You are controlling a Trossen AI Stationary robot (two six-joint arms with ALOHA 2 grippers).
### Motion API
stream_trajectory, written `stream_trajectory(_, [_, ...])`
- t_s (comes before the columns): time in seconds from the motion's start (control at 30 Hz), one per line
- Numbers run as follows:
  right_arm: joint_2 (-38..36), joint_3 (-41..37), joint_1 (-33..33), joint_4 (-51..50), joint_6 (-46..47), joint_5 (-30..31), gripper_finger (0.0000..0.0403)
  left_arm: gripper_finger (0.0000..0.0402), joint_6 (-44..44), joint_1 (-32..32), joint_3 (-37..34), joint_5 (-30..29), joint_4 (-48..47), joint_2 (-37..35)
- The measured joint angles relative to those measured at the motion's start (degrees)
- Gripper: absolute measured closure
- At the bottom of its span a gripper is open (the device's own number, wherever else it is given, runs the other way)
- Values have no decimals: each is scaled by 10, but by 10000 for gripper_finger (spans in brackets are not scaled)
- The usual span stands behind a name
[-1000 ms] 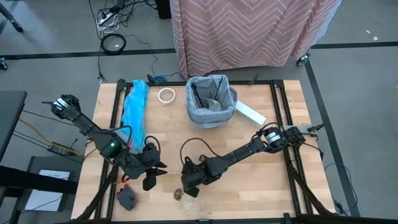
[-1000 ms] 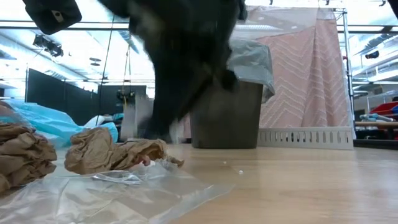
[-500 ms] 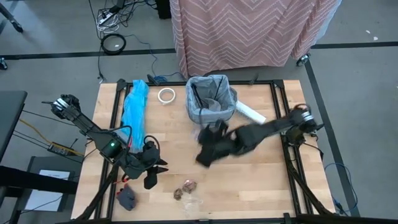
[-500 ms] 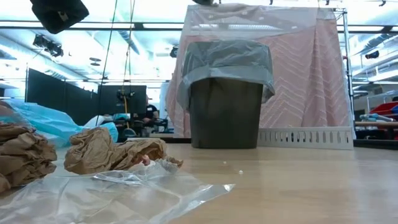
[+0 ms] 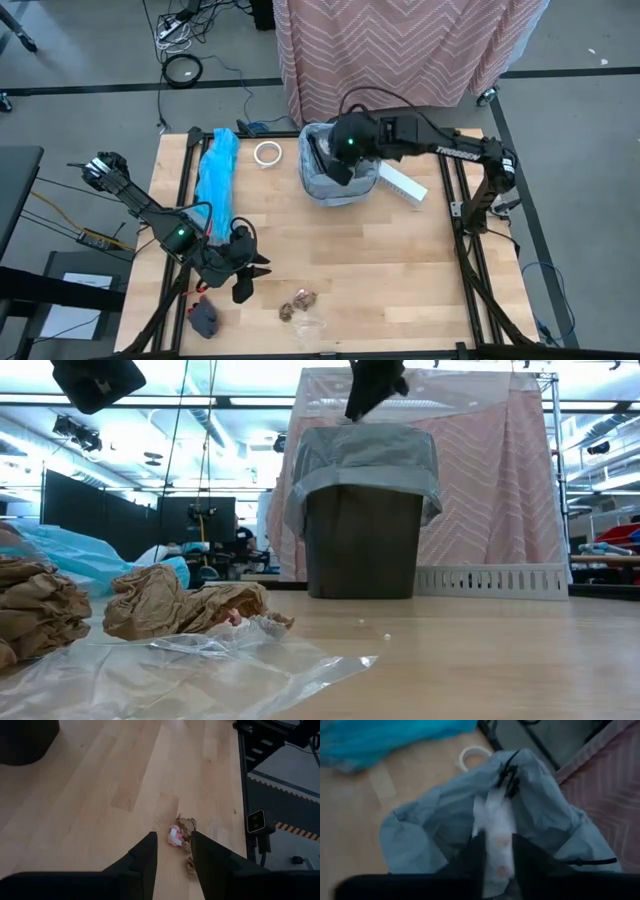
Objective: Place trash/remove bag and relplace
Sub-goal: Put the sachet trash into the trash bin, then put the brown napkin into the trash bin
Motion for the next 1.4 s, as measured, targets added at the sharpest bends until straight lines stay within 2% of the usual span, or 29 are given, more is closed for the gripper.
stream_trajectory(0.1, [1,0,-17,-9,-20,-26,244,275,1,0,0,5,1,0])
stream_trajectory(0.2, [-2,0,-17,-10,-40,-34,166,274,16,2,3,41,13,0])
stream_trajectory(0.27, [-7,0,-6,-12,-65,-35,129,274,53,7,13,74,31,7])
stream_trajectory(0.33, [-10,7,8,-26,-89,-35,109,274,94,11,28,92,32,20])
stream_trajectory(0.5, [-10,30,41,-70,-110,-14,106,274,222,26,72,111,42,86])
stream_trajectory(0.6, [-10,44,54,-91,-110,1,108,274,255,48,79,127,44,143])
stream_trajectory(0.8, [-10,58,69,-95,-107,3,105,274,256,91,79,166,103,235])
stream_trajectory(0.97, [-10,58,71,-113,-101,1,108,274,251,95,79,198,191,289])
stream_trajectory(1.27, [-10,58,71,-145,-88,-1,108,274,221,83,82,198,206,346])
stream_trajectory(1.4, [-10,58,71,-146,-88,-2,109,274,224,79,82,221,206,373])
